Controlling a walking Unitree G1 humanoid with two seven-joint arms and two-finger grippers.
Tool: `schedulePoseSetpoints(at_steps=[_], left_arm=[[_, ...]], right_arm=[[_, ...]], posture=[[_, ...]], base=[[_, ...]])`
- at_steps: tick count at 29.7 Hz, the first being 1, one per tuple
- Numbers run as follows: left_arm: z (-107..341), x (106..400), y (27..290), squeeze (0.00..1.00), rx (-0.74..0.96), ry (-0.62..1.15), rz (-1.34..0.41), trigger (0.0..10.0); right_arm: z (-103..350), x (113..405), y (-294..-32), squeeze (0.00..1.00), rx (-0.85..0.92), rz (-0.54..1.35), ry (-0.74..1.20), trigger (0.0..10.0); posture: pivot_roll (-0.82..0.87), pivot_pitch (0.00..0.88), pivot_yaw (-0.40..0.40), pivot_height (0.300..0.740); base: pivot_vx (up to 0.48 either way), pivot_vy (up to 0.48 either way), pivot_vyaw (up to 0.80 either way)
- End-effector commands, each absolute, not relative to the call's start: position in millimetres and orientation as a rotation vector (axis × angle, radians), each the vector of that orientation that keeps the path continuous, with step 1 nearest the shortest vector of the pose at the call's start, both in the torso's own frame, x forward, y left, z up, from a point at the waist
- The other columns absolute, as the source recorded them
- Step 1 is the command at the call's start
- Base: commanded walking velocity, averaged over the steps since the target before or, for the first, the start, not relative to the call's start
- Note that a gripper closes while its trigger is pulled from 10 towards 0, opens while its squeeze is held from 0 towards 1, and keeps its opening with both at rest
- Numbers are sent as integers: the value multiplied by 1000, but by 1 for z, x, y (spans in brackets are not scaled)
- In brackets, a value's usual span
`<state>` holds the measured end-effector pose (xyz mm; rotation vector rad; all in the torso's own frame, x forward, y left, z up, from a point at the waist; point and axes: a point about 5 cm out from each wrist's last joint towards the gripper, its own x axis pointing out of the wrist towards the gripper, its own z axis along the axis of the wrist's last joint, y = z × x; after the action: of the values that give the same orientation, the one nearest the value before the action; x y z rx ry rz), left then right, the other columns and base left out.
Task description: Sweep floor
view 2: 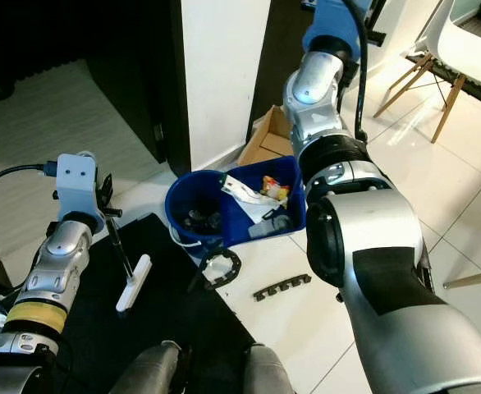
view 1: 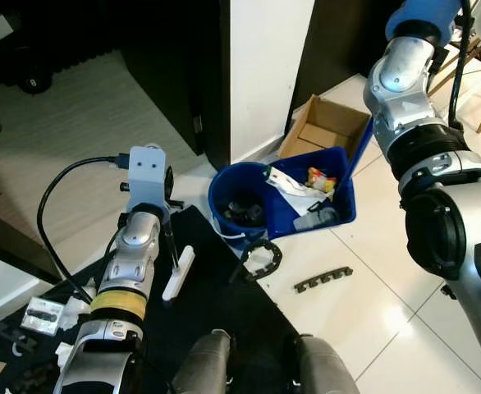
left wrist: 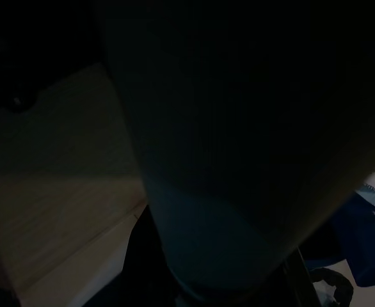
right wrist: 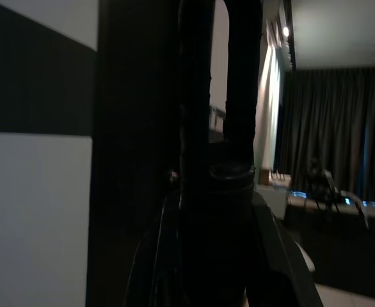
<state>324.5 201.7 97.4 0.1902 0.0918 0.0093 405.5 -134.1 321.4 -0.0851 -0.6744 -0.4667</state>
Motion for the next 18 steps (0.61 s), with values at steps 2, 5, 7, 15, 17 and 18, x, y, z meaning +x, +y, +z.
schedulePoseSetpoints(at_steps=[2, 5, 7, 15, 17, 18], left_arm=[[105, 325, 207, 0, 220, 62, 20, 10000], [105, 325, 206, 0, 219, 62, 21, 10000], [105, 325, 206, 0, 219, 61, 21, 10000], [106, 326, 205, 0, 218, 56, 26, 10000], [106, 326, 206, 0, 218, 55, 28, 10000], [106, 326, 206, 0, 218, 54, 30, 10000]], right_arm=[[336, 397, -109, 0, -155, -384, -833, 10000], [334, 395, -100, 0, -191, -351, -869, 10000], [332, 392, -91, 0, -229, -314, -907, 10000], [319, 381, -59, 0, -308, -194, -1014, 10000], [318, 380, -56, 0, -316, -183, -1026, 10000], [318, 378, -53, 0, -329, -172, -1046, 10000]], posture=[[27, 96, -106, 740], [26, 96, -106, 740], [24, 95, -107, 740], [23, 91, -113, 740], [24, 91, -115, 740], [26, 89, -118, 740]], base=[[0, 0, 0], [0, 0, 0], [0, 0, 0], [0, 0, 0], [0, 0, 0], [0, 0, 0]])
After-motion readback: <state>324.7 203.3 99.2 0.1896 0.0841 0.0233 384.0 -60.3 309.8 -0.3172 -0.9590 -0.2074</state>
